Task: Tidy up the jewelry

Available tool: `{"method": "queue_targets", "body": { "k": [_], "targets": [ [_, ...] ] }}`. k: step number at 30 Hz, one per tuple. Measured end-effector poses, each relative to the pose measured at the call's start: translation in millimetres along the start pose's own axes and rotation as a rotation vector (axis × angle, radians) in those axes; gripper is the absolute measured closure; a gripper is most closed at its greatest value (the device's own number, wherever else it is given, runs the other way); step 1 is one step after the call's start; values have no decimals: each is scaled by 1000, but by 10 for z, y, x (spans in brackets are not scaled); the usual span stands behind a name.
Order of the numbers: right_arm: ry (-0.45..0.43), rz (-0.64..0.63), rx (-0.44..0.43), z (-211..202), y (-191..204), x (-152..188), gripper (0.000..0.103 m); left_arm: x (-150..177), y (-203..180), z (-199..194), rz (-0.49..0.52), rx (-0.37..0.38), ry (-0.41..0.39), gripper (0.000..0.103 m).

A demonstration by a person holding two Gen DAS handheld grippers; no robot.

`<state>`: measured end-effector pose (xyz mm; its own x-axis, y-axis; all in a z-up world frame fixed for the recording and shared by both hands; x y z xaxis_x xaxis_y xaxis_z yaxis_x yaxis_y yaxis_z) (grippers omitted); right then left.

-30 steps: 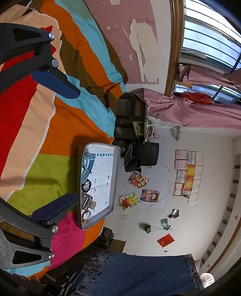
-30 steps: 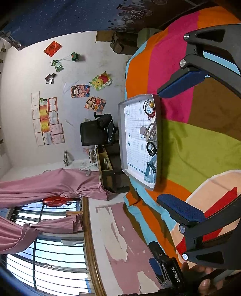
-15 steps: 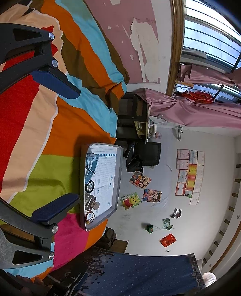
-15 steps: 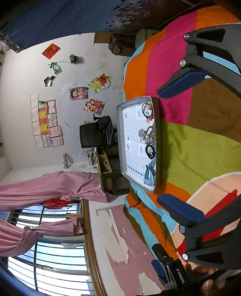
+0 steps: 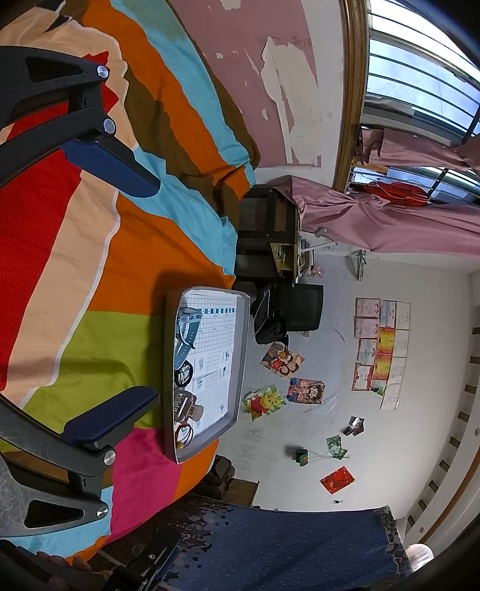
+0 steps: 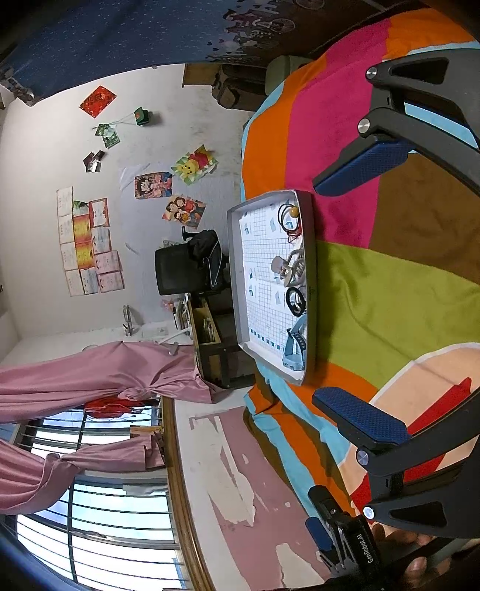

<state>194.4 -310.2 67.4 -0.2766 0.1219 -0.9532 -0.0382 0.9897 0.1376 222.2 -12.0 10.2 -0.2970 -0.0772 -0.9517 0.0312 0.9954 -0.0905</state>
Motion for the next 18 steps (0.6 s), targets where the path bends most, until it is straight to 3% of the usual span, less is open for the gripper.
{"method": "queue_targets", "body": {
  "k": [18],
  "targets": [
    [10,-2,-13,19,12,20,1,77,-14,25,3,6,7,0]
  ]
}}
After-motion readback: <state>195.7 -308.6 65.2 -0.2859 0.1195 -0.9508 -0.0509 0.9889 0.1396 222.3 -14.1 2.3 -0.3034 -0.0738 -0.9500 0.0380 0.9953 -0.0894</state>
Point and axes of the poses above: each gripper's, at about its wrist camera, not at the fingertips, and z roughly the way its jaws point, y to its left, x to its underside, the point moved 2 cm from there along z, roughly the way its jaws point, and after that the axes turned 1 degree about -y, right-handed, at the moved point
